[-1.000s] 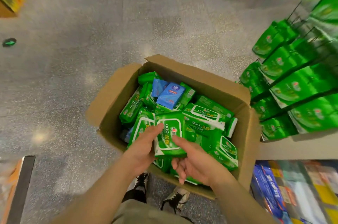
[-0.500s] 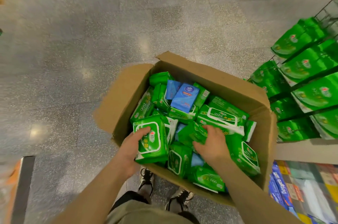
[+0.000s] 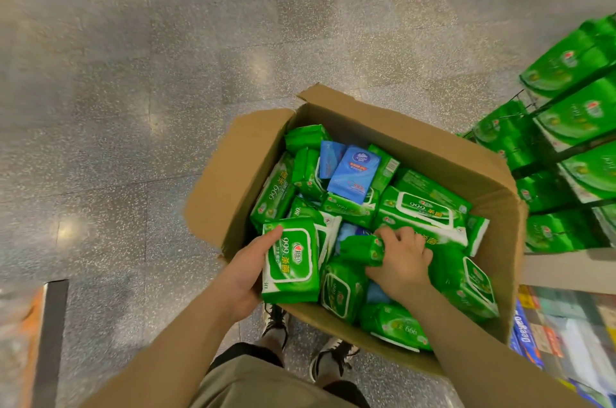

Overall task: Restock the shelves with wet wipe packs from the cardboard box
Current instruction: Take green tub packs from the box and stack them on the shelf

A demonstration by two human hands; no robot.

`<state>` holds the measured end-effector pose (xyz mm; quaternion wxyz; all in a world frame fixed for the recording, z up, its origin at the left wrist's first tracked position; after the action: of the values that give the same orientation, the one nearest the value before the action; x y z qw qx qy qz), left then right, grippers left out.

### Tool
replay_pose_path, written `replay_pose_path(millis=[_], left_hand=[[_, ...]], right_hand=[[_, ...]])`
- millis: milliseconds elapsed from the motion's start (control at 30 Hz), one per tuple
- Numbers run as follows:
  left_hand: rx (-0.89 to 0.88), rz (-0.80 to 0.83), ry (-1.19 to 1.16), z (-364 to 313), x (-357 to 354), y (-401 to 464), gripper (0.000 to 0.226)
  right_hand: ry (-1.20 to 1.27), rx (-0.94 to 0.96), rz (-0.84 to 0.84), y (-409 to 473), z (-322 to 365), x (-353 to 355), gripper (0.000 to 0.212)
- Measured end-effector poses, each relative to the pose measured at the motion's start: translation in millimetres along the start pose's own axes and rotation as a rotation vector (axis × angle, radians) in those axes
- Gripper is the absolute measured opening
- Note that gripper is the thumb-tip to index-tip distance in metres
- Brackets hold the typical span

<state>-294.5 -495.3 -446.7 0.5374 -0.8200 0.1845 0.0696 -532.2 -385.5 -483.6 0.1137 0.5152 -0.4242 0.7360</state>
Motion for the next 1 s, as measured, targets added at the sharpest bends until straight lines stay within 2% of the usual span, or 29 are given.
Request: replay_pose_path(millis=[67,133,233,333,433,533,633,700,767,833,900,933,1000], left_hand=[[0.028,0.017,0.026,0.5,-3.6,1.3,0.043],[0.057,0.032,0.063,2.1,-8.2,3.1,0.044],[0.087,0.048,0.078,3.6,-23.1,4.8,0.048],[0.105,0.087,0.074,4.2,-49.5,2.3,0.055],[0.126,0.163,0.109,6.3,-79.5,-5.4,0.066],[0.136,0.254,0.121,6.4,-105.2,-14.5,0.075],[0.12,0.257,0.137,6.2,-119.3,-21.5,0.075],[0.085,0.258,0.142,4.5,-125.0,-23.3,0.075],[0.034,0.287,0.163,0.7,-130.7,-25.1,0.067],[-0.005,0.295,0.203,-3.2,-134.2,-27.7,0.06],[-0.017,0.31,0.265,-3.9,-137.4,-30.0,0.058],[-0.014,0.33,0.297,-2.5,-139.7,-31.4,0.059],[-0.015,0.357,0.348,2.2,-142.7,-31.9,0.06]], right_hand=[[0.046,0.111,-0.165,-13.0,1.2,9.6,0.071],[0.208,0.18,-0.331,-29.2,-3.3,24.4,0.072],[0.492,0.305,-0.474,-62.1,-3.9,51.2,0.084],[0.621,0.372,-0.545,-83.0,-0.5,73.2,0.096],[0.632,0.455,-0.573,-88.4,-1.5,86.0,0.097],[0.619,0.512,-0.482,-94.8,-1.0,96.4,0.089],[0.545,0.5,-0.263,-100.5,-1.8,101.7,0.091],[0.53,0.532,-0.255,-105.2,-6.4,109.4,0.074],[0.616,0.524,-0.28,-108.2,-11.9,119.0,0.071],[0.832,0.423,-0.319,-105.3,-20.2,129.6,0.06],[1.023,0.254,-0.281,-93.0,-27.3,134.0,0.036],[1.059,0.164,-0.171,-86.0,-27.3,132.7,0.031],[0.992,0.043,0.088,-75.4,-25.3,122.4,0.044]])
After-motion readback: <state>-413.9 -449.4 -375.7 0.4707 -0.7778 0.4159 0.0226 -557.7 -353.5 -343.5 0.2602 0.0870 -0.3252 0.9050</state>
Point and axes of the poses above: each hand's wrist, its own y-axis towards the middle knuckle, its own x-axis out of the back of the hand, z = x × y, the point moved 5 cm from there along y, towards the middle knuckle, and after that the axes turned 5 degrees about -x, right-handed, at the moved point
